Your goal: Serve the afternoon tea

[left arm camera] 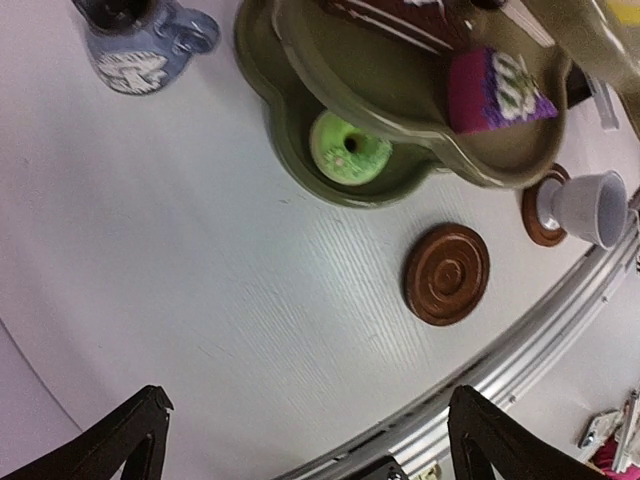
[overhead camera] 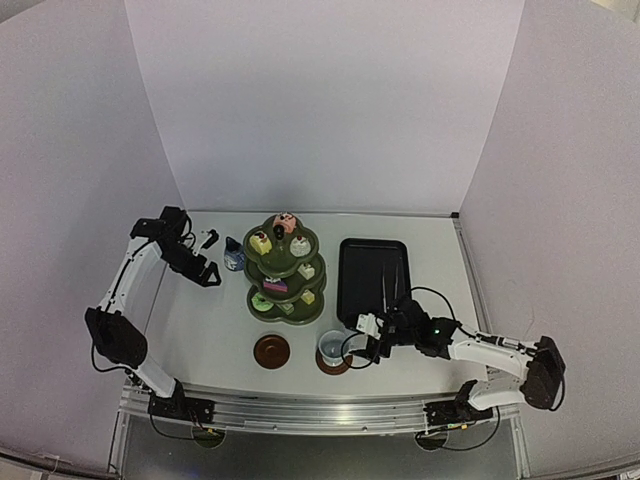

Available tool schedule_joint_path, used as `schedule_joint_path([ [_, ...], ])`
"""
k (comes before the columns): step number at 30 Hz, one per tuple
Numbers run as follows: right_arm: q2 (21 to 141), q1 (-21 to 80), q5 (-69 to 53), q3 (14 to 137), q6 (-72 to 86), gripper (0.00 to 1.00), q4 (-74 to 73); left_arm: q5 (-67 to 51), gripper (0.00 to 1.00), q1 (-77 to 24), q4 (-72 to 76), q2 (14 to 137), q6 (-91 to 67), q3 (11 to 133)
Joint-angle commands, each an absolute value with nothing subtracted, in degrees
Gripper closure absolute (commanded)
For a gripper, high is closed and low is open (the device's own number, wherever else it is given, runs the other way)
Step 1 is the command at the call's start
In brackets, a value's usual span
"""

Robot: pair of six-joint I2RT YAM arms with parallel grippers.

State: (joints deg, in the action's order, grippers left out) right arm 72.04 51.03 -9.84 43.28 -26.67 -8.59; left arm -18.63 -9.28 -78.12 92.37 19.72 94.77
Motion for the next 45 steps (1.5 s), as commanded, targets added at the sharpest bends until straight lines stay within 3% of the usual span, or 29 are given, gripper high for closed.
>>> schedule_joint_path([
  [1, 66.38, 50.71, -6.13, 46.97, -23.08, 0.08, -11.24, -8.49, 0.04, -8.55, -73.19, 102.63, 22.59, 106.55],
  [12, 60.95, 50.71, 2.53, 47.66, -10.31, 0.09, -13.15, -3.24, 0.17, -6.61, -69.57, 133.15, 22.36, 141.84],
  [18, 59.05, 50.71, 4.71, 46.70, -8.19, 0.10, -13.36, -11.32, 0.15, -6.59, -62.82, 138.13, 22.73, 141.99],
  [26, 58.75, 50.71, 6.06, 46.90, -8.47, 0.10, -13.45, -8.96, 0.22, -6.63, -61.57, 144.18, 21.88, 142.16],
  [32, 58.35, 50.71, 6.82, 46.91, -9.08, 0.10, -13.66, -9.68, 0.38, -6.68, -61.62, 145.02, 21.79, 140.94],
  [42, 58.71, 50.71, 7.09, 47.85, -9.88, 0.10, -13.79, -7.82, 0.95, -6.67, -61.53, 141.42, 11.90, 135.87],
  [45, 59.13, 50.71, 6.98, 48.50, -10.10, 0.10, -13.80, -4.60, 1.00, -6.68, -61.83, 139.02, 6.78, 132.22],
])
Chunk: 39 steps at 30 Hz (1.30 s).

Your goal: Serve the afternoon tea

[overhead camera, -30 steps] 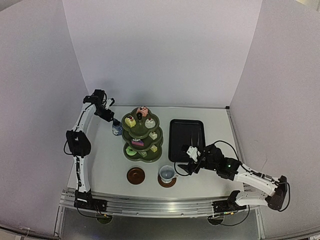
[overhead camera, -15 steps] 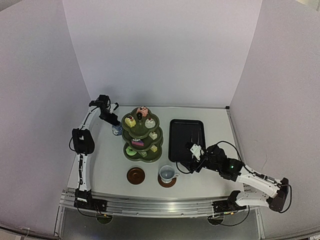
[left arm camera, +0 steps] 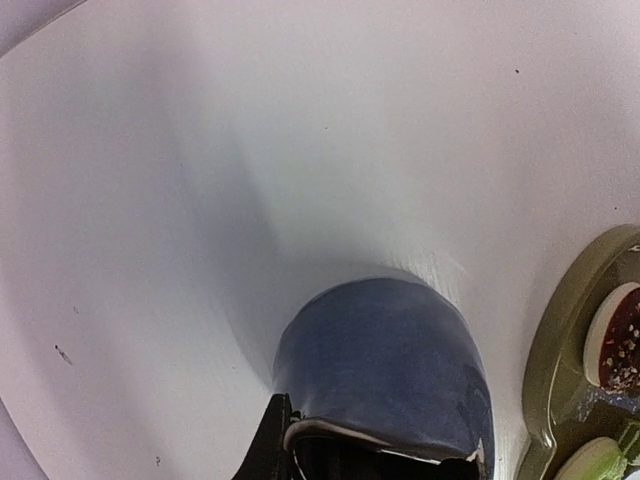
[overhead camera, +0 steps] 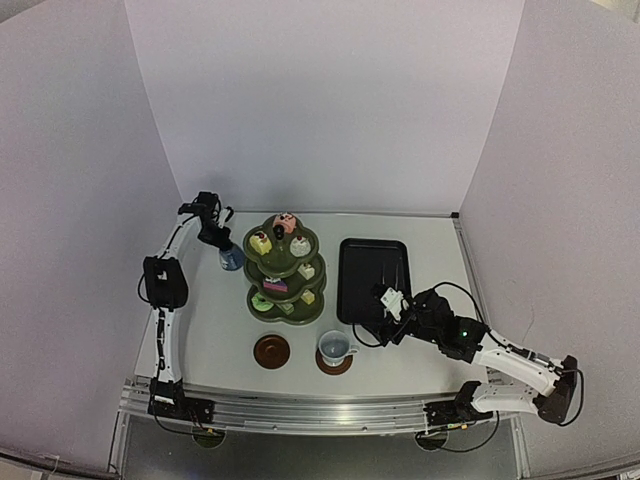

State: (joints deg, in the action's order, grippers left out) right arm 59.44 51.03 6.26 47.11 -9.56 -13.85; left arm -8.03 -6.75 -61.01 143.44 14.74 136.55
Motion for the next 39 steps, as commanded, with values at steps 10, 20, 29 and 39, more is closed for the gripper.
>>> schedule_joint_path([
  [10, 64.30, 50.78, 6.23, 56.66, -7.32, 0.12, -15.32, 5.65, 1.00, -6.48, -61.89, 120.77, -11.71, 115.04],
  [20, 78.49, 58.03, 11.65, 77.12, 2.39, 0.13, -25.92, 6.26, 1.00, -4.80, -66.13, 98.60, -22.98, 90.86],
  [29, 100.67, 69.79, 18.64, 102.12, 8.65, 0.12, -36.15, -4.52, 1.00, -5.39, -70.35, 84.75, -24.94, 80.96],
  [39, 130.99, 75.03, 11.23, 136.67, 9.97, 0.15, -36.18, 3.38, 1.00, -11.67, -76.25, 73.49, -30.10, 73.61],
])
